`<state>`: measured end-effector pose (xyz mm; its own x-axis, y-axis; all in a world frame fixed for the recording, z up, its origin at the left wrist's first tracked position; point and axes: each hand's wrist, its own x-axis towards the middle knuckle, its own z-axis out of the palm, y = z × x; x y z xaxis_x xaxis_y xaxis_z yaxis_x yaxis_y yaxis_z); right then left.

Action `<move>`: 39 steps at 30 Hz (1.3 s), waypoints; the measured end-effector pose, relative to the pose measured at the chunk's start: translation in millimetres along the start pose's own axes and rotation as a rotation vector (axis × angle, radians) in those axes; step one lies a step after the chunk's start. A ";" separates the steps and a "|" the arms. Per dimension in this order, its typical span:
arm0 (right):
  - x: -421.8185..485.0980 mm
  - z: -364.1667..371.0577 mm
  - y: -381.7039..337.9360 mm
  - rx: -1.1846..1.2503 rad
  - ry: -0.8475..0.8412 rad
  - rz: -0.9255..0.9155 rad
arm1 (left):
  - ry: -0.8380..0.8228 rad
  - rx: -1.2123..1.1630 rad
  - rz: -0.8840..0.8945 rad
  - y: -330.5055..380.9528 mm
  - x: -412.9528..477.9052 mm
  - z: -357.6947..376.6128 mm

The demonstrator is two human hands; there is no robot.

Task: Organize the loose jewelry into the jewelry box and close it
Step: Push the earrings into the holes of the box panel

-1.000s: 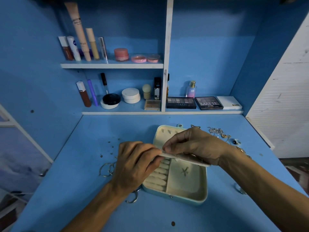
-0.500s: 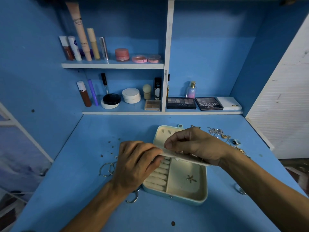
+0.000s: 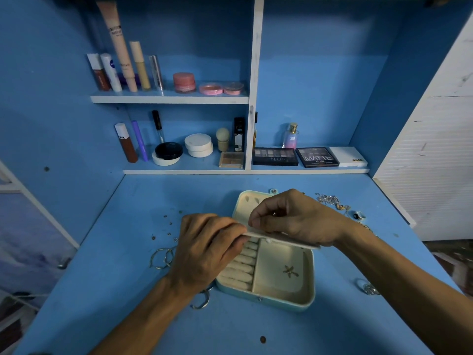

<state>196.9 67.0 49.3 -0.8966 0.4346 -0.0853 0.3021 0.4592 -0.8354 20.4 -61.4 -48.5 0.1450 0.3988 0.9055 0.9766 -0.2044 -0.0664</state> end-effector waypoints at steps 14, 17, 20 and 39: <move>1.7 -3.7 -5.5 -0.149 -0.049 -0.074 | 0.002 0.014 0.007 0.8 1.0 -1.6; 3.4 -2.0 -5.5 -0.198 -0.047 -0.095 | -0.002 0.018 0.010 0.8 1.2 -2.1; 3.6 -2.3 -6.4 -0.270 -0.026 -0.130 | 0.003 0.018 0.011 1.7 1.8 -2.0; 8.9 -2.7 -0.2 -0.218 -0.054 -0.096 | 0.008 0.005 -0.001 -0.6 0.7 -1.3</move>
<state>189.7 72.8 50.2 -0.9388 0.3416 -0.0450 0.2723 0.6555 -0.7043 19.7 -62.1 -47.3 0.1426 0.3919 0.9089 0.9777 -0.1990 -0.0676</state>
